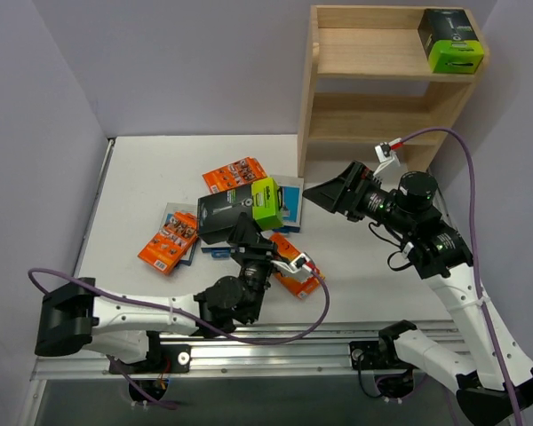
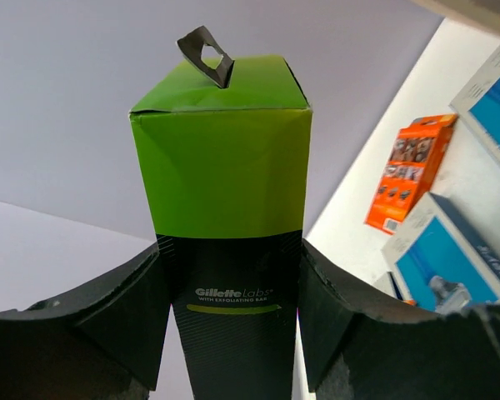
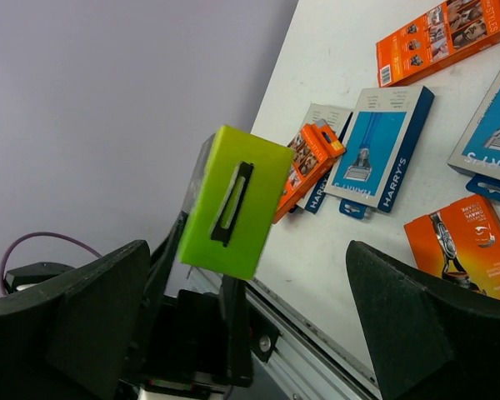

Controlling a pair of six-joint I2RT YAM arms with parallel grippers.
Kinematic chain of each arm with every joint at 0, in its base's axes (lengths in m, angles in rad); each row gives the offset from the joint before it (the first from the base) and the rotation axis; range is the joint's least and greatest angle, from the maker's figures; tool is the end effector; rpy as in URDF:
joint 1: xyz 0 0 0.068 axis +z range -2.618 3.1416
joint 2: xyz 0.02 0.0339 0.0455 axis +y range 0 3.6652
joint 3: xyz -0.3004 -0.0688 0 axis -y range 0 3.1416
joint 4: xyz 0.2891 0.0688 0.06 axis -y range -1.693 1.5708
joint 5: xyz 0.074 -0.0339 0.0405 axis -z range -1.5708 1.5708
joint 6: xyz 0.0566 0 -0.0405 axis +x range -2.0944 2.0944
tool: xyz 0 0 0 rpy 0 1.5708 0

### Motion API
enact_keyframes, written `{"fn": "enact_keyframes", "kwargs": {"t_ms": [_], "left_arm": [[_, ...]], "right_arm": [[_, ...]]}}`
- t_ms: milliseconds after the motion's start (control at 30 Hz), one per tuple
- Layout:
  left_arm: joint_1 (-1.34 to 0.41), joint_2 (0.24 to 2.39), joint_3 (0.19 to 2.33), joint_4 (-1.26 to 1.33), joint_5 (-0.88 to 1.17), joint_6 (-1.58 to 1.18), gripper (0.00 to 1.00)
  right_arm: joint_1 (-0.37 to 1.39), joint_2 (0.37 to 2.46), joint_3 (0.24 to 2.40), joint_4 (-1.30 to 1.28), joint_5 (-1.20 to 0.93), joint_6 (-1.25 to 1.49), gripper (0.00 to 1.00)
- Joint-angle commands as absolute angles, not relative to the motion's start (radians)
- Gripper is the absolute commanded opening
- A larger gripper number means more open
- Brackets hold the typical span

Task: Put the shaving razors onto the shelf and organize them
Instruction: Pass the shaving razor from the left arm to the right

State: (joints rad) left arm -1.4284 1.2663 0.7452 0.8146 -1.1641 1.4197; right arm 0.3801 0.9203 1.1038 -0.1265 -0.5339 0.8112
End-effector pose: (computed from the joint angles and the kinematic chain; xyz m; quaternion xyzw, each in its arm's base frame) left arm 0.0944 -0.2924 0.3361 0.4281 0.5095 0.3248 0.6721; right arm 0.2065 0.1135 0.4713 -0.0457 0.6880 0.5434 0.4788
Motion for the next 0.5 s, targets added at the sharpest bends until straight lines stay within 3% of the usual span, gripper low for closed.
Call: {"fn": "enact_keyframes", "kwargs": {"t_ms": [0, 467], "left_arm": [[-1.459, 1.353, 0.730, 1.365, -1.198, 1.834, 0.02], [-1.486, 1.456, 0.749, 1.468, -1.193, 1.931, 0.02]], "right_arm": [[0.371, 0.928, 1.169, -0.113, -0.598, 0.804, 1.00], [0.368, 0.977, 1.118, -0.054, -0.690, 0.831, 0.98]]}}
